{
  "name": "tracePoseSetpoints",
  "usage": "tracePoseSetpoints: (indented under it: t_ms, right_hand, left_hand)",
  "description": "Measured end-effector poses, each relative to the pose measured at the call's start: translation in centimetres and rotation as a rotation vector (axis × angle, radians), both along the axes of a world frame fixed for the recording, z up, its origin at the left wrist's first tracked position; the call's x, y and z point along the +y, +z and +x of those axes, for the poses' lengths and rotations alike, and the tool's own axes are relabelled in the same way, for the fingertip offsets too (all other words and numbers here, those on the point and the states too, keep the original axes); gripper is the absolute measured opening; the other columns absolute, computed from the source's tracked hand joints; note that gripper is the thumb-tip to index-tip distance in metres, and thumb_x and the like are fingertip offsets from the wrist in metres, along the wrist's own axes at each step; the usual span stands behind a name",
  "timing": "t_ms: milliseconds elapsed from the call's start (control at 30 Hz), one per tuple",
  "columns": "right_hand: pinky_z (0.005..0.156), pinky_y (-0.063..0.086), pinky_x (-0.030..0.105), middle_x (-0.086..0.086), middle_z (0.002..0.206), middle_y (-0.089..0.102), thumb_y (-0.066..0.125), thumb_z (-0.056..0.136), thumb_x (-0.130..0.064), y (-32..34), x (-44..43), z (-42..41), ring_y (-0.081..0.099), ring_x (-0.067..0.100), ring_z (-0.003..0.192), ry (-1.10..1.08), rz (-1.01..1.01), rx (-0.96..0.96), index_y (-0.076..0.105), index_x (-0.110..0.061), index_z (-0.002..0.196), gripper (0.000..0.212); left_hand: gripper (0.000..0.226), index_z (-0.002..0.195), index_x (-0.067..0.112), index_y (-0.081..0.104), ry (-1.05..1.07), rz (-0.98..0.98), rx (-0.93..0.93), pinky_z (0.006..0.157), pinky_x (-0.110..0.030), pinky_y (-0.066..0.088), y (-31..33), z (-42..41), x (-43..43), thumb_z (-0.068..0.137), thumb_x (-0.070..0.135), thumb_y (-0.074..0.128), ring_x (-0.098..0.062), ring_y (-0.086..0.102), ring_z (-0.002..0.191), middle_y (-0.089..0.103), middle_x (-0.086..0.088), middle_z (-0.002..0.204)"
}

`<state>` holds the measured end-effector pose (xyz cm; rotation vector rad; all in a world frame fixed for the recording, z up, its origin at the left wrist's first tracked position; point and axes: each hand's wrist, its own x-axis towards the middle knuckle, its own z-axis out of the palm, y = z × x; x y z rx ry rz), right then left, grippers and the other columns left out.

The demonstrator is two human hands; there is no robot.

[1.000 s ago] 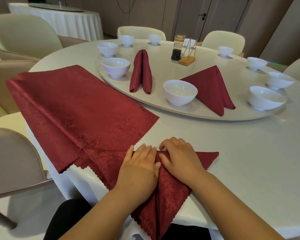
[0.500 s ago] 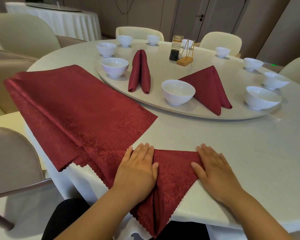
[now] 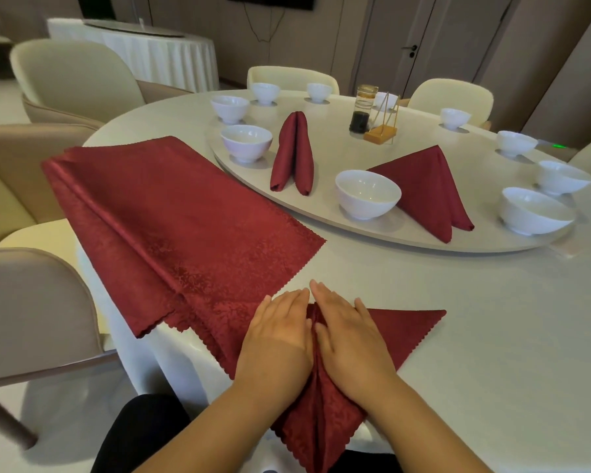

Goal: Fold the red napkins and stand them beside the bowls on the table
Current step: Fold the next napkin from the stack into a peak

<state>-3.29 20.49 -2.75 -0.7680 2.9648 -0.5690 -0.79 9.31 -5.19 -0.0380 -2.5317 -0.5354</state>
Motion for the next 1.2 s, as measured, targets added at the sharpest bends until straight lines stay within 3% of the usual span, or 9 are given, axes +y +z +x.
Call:
tracePoseSetpoints:
  t_ms: [267, 400, 467, 600, 800, 900, 967, 1067, 1200]
  right_hand:
    - [0.103, -0.018, 0.021, -0.011, 0.155, 0.002, -0.023, 0.055, -0.044, 0.4, -0.2, 0.0, -0.003, 0.005, 0.141, 0.035, 0.184, 0.016, 0.007, -0.034, 0.146, 0.096]
    - [0.103, -0.018, 0.02, -0.012, 0.155, 0.0, -0.024, 0.055, -0.044, 0.6, -0.2, 0.2, -0.004, 0.005, 0.141, 0.032, 0.19, 0.017, 0.006, -0.033, 0.146, 0.097]
    - [0.103, -0.019, 0.02, -0.012, 0.155, 0.0, -0.025, 0.055, -0.043, 0.6, -0.2, 0.2, -0.004, 0.004, 0.141, 0.029, 0.193, 0.016, 0.005, -0.033, 0.146, 0.097]
    - [0.102, -0.019, 0.02, -0.012, 0.155, 0.0, -0.026, 0.055, -0.043, 0.4, -0.2, 0.1, -0.003, 0.004, 0.141, 0.028, 0.19, 0.022, 0.005, -0.033, 0.146, 0.097]
    - [0.101, -0.02, 0.019, -0.011, 0.155, 0.001, -0.026, 0.055, -0.043, 0.5, -0.2, 0.3, -0.002, 0.005, 0.141, 0.016, 0.181, 0.028, 0.006, -0.033, 0.146, 0.097]
    - [0.1, -0.021, 0.019, -0.01, 0.155, 0.002, -0.026, 0.055, -0.043, 0.5, -0.2, 0.4, -0.002, 0.006, 0.142, 0.015, 0.176, 0.024, 0.006, -0.032, 0.146, 0.097]
    - [0.1, -0.021, 0.019, -0.01, 0.155, 0.002, -0.026, 0.055, -0.043, 0.4, -0.3, 0.3, -0.002, 0.006, 0.142, 0.018, 0.176, 0.031, 0.006, -0.032, 0.146, 0.097]
    - [0.101, -0.019, 0.019, -0.011, 0.155, 0.002, -0.025, 0.055, -0.044, 0.5, -0.2, 0.2, -0.002, 0.005, 0.141, 0.027, 0.177, 0.031, 0.005, -0.032, 0.146, 0.097]
    - [0.092, -0.025, 0.006, -0.011, 0.154, 0.006, -0.013, 0.068, -0.043, 0.4, 0.3, -0.2, 0.001, 0.002, 0.141, 0.067, 0.118, 0.008, 0.006, -0.029, 0.146, 0.081]
  left_hand:
    - [0.053, 0.09, -0.001, 0.072, 0.054, -0.12, -0.294, 0.088, -0.035, 0.032, 0.0, 0.1, -0.8, 0.075, 0.033, 0.034, -0.023, 0.069, 0.087, 0.072, -0.011, 0.093]
    - [0.094, 0.139, 0.004, 0.036, 0.103, -0.224, -0.367, 0.106, -0.029, 0.005, 0.9, 1.2, -3.6, 0.071, 0.053, -0.006, -0.018, 0.034, 0.135, 0.035, -0.005, 0.146]
    - [0.101, 0.141, 0.004, 0.032, 0.139, -0.232, -0.331, 0.104, -0.027, 0.0, 0.7, 2.1, -5.9, 0.074, 0.06, -0.019, -0.022, 0.028, 0.138, 0.031, -0.009, 0.148]
    - [0.084, 0.107, -0.006, 0.064, 0.243, -0.155, -0.461, 0.091, -0.037, 0.022, 0.0, 3.7, -9.9, 0.095, 0.055, 0.007, -0.035, 0.064, 0.099, 0.065, -0.02, 0.11]
    - [0.089, 0.117, -0.01, 0.056, 0.258, -0.101, -0.406, 0.106, -0.039, 0.019, 0.0, 4.5, -10.1, 0.092, 0.062, 0.009, -0.038, 0.057, 0.11, 0.059, -0.024, 0.119]
    - [0.076, 0.127, -0.006, 0.045, 0.242, -0.045, -0.131, 0.109, -0.03, 0.003, 0.9, 3.9, -9.9, 0.096, 0.055, 0.012, -0.028, 0.042, 0.123, 0.055, -0.025, 0.124]
    - [0.058, 0.127, -0.001, 0.046, 0.137, -0.03, -0.049, 0.11, -0.03, 0.013, 1.8, 2.8, -9.0, 0.097, 0.043, 0.023, -0.025, 0.037, 0.123, 0.056, -0.02, 0.125]
    - [0.046, 0.11, 0.005, 0.065, -0.069, -0.095, -0.117, 0.091, -0.041, 0.046, 2.7, 0.8, -7.5, 0.085, 0.029, 0.036, -0.026, 0.063, 0.104, 0.067, -0.011, 0.11]
    - [0.041, 0.132, 0.023, 0.047, -0.2, -0.106, -0.344, 0.102, -0.025, 0.03, 3.1, -0.8, -7.0, 0.094, 0.033, 0.036, -0.012, 0.041, 0.122, 0.048, 0.01, 0.131]
